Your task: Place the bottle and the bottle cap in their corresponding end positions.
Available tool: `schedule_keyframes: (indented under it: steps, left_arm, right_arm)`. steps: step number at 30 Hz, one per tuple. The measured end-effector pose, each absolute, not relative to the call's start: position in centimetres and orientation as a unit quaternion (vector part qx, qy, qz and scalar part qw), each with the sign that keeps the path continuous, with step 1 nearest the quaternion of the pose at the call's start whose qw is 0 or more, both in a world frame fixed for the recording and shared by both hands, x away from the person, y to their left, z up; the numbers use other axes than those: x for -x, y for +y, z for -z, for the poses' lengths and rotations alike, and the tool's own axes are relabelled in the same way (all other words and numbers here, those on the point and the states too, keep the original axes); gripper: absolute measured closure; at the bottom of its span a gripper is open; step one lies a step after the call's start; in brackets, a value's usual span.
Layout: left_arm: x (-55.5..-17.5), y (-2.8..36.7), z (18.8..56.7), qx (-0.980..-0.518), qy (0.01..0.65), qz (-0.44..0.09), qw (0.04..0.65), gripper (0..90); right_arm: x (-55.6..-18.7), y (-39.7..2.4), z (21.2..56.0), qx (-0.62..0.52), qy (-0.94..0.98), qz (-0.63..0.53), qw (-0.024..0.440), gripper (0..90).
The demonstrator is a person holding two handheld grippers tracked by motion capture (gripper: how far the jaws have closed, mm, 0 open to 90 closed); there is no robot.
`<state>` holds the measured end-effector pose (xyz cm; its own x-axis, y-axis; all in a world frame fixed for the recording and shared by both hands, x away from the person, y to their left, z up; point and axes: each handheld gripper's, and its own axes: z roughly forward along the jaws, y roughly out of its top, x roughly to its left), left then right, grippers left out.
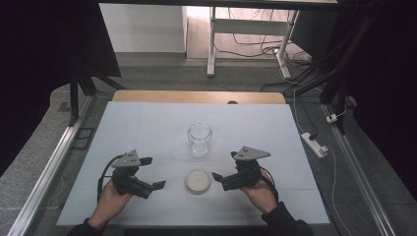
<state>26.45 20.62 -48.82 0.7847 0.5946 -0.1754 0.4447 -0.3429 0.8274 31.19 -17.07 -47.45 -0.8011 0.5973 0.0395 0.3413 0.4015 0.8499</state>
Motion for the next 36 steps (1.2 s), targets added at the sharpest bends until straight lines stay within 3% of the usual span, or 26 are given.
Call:
schedule_keyframes:
  steps: [36]
  left_arm:
    - [-18.8,29.9,51.3,-0.76,0.441,-0.139,0.456,0.0]
  right_arm:
    - [-24.2,-28.9,48.5,-0.392,0.788,-0.426,0.207,0.0]
